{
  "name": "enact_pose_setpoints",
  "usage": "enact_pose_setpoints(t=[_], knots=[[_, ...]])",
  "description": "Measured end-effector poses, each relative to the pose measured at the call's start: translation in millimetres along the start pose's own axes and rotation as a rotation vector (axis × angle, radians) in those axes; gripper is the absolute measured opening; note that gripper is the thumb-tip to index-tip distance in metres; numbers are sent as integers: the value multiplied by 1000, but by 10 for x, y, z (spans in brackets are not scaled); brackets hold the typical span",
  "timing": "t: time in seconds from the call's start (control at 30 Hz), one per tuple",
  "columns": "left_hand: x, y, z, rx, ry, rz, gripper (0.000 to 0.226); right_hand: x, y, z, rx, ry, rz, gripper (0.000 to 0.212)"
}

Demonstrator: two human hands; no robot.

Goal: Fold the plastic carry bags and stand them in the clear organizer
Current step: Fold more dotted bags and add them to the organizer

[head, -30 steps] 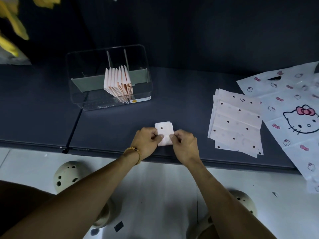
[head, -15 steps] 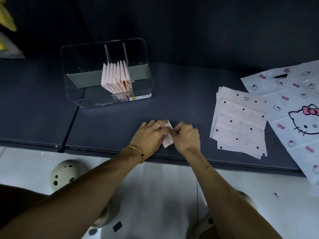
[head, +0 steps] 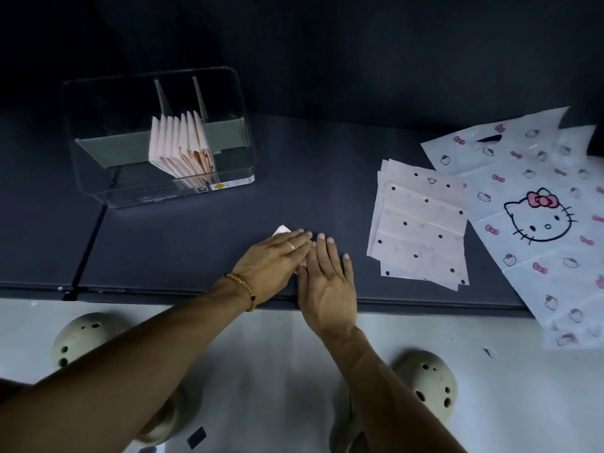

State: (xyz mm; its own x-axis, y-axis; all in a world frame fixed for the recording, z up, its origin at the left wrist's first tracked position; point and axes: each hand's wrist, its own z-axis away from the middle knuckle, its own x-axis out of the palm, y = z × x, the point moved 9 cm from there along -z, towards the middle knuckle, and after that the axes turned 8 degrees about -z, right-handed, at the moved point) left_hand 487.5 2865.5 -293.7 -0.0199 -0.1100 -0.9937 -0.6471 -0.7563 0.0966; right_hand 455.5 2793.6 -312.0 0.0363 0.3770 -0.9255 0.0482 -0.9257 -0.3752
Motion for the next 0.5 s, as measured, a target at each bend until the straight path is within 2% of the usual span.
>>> enact_pose_setpoints(t=[0.2, 0.4, 0.5], knots=[[81, -284, 35, 4, -43, 60, 44, 16, 12, 5, -8, -38, 2, 49], [88, -932, 143, -140, -105, 32, 48, 17, 4, -1, 4, -49, 0, 52], [-29, -1006, 125, -265, -44, 122, 46, 8, 7, -4, 12, -36, -4, 52]])
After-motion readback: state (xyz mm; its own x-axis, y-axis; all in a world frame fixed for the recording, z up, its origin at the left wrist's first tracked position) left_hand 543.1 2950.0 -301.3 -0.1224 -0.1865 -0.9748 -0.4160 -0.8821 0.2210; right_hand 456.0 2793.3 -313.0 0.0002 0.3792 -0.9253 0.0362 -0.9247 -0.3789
